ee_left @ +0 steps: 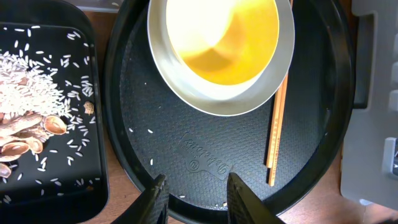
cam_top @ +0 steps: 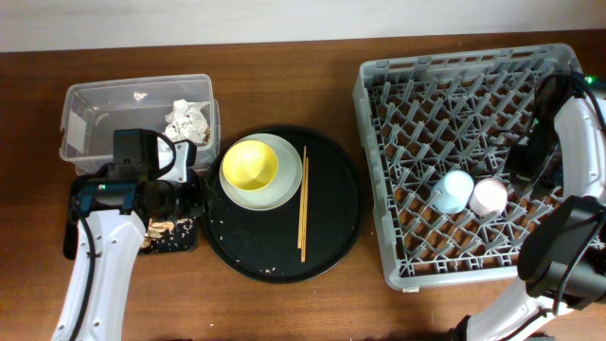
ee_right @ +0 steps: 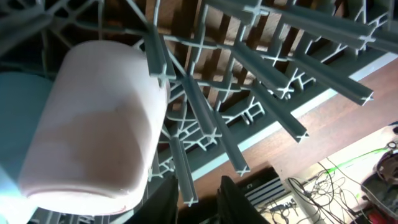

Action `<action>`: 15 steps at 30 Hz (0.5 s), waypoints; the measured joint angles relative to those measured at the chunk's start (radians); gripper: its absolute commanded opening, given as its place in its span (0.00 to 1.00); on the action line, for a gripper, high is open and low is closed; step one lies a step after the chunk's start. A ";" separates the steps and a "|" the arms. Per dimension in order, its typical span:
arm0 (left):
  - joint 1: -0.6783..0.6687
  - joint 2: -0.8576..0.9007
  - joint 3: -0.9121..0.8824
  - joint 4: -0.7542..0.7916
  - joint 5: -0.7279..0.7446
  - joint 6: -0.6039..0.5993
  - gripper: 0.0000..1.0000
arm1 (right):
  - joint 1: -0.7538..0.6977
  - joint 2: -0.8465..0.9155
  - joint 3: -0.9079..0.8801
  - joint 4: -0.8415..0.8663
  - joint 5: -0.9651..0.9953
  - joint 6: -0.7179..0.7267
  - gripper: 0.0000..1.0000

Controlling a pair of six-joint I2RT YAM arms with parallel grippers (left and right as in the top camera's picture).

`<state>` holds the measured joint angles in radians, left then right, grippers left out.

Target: Sort waste into correct bins and load items into the dishwasher rack

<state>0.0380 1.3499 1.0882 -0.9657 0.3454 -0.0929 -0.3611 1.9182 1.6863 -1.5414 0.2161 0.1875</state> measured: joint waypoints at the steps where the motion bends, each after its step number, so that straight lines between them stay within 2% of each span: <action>1: 0.000 0.000 0.000 0.000 -0.003 0.000 0.31 | 0.000 0.000 0.000 -0.006 -0.004 0.000 0.34; 4: 0.000 0.000 0.000 0.000 -0.006 0.000 0.31 | 0.000 -0.005 0.007 -0.017 -0.108 -0.051 0.63; 7: 0.000 0.000 0.000 0.000 -0.007 0.000 0.31 | 0.000 -0.015 0.012 -0.040 -0.203 -0.085 0.75; 8: 0.000 0.000 0.000 0.000 -0.006 0.000 0.31 | 0.000 -0.019 0.013 -0.043 -0.228 -0.092 0.77; 10: 0.000 0.000 0.000 0.000 -0.007 0.000 0.31 | 0.000 -0.019 0.014 -0.041 -0.245 -0.096 0.99; 15: 0.000 0.000 0.000 0.000 -0.006 0.000 0.31 | 0.000 -0.019 0.012 0.002 -0.261 -0.076 0.99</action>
<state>0.0380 1.3499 1.0882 -0.9657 0.3389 -0.0933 -0.3611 1.8988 1.6985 -1.5398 -0.0448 0.1116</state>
